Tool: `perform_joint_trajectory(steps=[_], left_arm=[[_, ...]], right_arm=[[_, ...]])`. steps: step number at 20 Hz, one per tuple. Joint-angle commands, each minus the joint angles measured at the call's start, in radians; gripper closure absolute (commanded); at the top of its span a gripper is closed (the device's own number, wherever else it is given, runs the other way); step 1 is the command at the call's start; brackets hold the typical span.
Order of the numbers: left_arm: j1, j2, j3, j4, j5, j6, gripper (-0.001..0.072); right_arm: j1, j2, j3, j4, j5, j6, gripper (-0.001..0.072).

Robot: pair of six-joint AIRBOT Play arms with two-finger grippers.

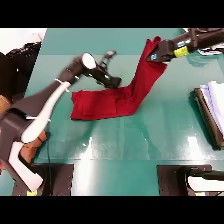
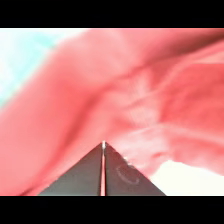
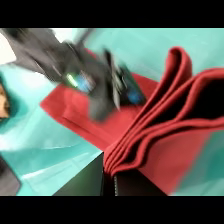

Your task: Fold the shirts.

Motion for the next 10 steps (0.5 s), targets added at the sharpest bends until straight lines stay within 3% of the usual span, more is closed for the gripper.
perform_joint_trajectory(steps=[1,6,9,10], left_arm=[[0.174,0.153,0.006,0.170,-0.106,0.003,0.0681],[0.425,0.344,0.006,0.230,-0.188,0.003,0.0681],[0.509,0.401,0.006,0.229,-0.231,0.004,0.0681],[0.523,0.409,0.006,0.230,-0.242,0.004,0.0681]], right_arm=[[0.114,-0.054,0.001,0.135,-0.108,-0.074,0.0693],[0.408,-0.242,0.002,0.320,-0.377,-0.293,0.0679],[0.496,-0.322,0.002,0.318,-0.446,-0.362,0.0158],[0.494,-0.326,0.001,0.314,-0.434,-0.361,0.0138]])
